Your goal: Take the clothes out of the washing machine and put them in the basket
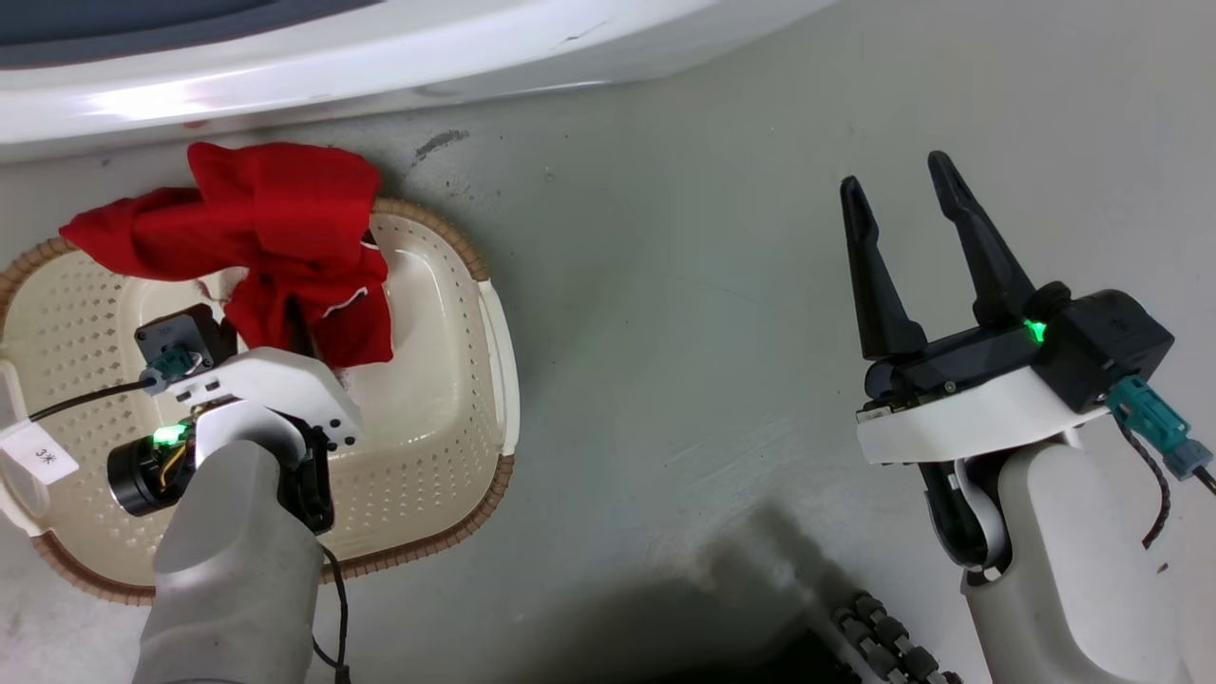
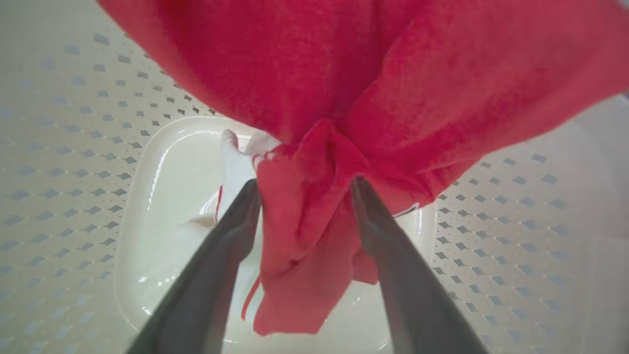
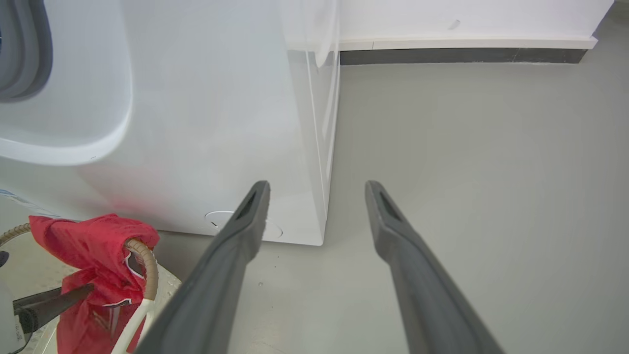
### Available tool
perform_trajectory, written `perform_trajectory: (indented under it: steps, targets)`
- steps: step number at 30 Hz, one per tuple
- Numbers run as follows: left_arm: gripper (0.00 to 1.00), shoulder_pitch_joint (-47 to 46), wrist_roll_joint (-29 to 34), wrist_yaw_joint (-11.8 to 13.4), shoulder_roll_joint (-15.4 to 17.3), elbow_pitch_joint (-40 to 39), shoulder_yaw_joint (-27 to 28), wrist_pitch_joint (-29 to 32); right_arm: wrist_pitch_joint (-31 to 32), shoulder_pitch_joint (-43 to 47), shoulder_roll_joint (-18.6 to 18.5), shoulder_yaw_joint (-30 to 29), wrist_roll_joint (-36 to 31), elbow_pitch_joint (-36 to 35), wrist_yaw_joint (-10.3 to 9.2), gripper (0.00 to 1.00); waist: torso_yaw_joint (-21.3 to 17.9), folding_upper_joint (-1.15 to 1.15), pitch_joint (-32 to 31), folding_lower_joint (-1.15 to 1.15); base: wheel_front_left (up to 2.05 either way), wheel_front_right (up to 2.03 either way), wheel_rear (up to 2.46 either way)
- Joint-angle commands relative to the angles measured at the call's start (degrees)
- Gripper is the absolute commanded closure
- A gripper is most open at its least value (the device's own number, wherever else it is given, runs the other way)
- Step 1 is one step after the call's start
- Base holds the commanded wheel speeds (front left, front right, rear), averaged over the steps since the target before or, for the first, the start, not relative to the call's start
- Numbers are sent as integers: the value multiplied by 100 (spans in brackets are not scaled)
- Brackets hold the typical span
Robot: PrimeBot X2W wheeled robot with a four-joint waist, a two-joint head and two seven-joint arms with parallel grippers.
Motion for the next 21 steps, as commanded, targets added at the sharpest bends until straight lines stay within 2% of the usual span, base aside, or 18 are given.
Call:
perform_trajectory:
  steps: [1, 7, 8, 16, 21]
  targets:
    - [0, 30, 28, -40, -10, -21, 49, -15, -15, -121, 8, -26, -44, 19, -4, 0, 65, 0, -192, -2, 0, 0, 0]
    - [0, 599, 152, -258, -233, -402, 110, -14, -15, 88, 7, -169, -193, 95, -4, 0, 285, 0, -1099, -2, 0, 0, 0]
    - [0, 599, 152, -258, -233, -402, 110, -14, -15, 88, 7, -169, -193, 95, -4, 0, 285, 0, -1099, -2, 0, 0, 0]
    - [0, 1656, 548, -461, -491, -1276, 44, -14, -15, 606, 4, -426, -464, 185, -4, 0, 596, 0, -2478, -2, 0, 0, 0]
    - [0, 2228, 783, -506, -543, -2019, -75, -14, -15, 939, 5, -615, -571, 181, -4, 0, 728, 0, -3050, -2, 0, 0, 0]
